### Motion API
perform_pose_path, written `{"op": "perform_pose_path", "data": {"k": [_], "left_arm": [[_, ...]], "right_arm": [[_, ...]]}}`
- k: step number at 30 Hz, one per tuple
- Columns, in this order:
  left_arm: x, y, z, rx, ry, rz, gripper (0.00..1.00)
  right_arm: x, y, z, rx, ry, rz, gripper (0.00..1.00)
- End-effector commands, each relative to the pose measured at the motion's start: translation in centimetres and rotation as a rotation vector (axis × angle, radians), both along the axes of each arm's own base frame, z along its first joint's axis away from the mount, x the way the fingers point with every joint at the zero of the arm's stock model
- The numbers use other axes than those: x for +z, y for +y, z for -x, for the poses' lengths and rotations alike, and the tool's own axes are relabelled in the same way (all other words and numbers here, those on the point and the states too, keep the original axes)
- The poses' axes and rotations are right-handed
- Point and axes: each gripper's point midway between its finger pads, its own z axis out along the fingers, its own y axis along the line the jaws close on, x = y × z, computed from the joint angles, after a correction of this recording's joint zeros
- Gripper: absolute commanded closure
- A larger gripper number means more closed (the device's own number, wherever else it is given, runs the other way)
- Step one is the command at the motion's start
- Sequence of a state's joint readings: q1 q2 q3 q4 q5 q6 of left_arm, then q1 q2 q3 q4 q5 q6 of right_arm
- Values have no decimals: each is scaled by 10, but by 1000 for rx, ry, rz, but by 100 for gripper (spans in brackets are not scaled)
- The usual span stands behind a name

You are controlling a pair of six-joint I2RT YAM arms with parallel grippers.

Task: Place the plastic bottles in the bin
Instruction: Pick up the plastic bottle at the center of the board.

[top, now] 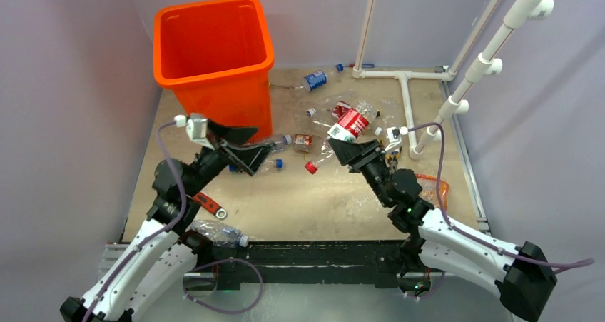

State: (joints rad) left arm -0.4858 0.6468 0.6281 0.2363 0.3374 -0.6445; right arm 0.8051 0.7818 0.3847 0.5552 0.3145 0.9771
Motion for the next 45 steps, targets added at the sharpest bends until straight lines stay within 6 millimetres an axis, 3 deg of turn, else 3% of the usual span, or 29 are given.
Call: {"op": "perform_pose_path", "data": {"k": [1,5,9,16,27,35,41,45], "left_arm": [[64,14,24,-5,-241,210,1],[57,-14,23,-153,-186,142,2],[44,-38,17,-285,-74,129,7],[33,-51,17,-367,-6,119,10],[22,-63,36,-502,30,88,17],[20,-72,48,-561,29,71,33],[27,-70,48,-535,-1,75,55],[29,-67,48,-515,-23,61,75]], "right_arm": [[71,-1,12,51,-206,-285,50],[101,7,17,70,-297,-379,52],[116,20,19,105,-342,-410,52],[124,22,21,92,-366,-412,53],[127,25,19,70,-385,-372,54],[131,33,19,69,-396,-366,55],[130,40,21,71,-399,-359,56],[130,39,23,66,-402,-349,56]]}}
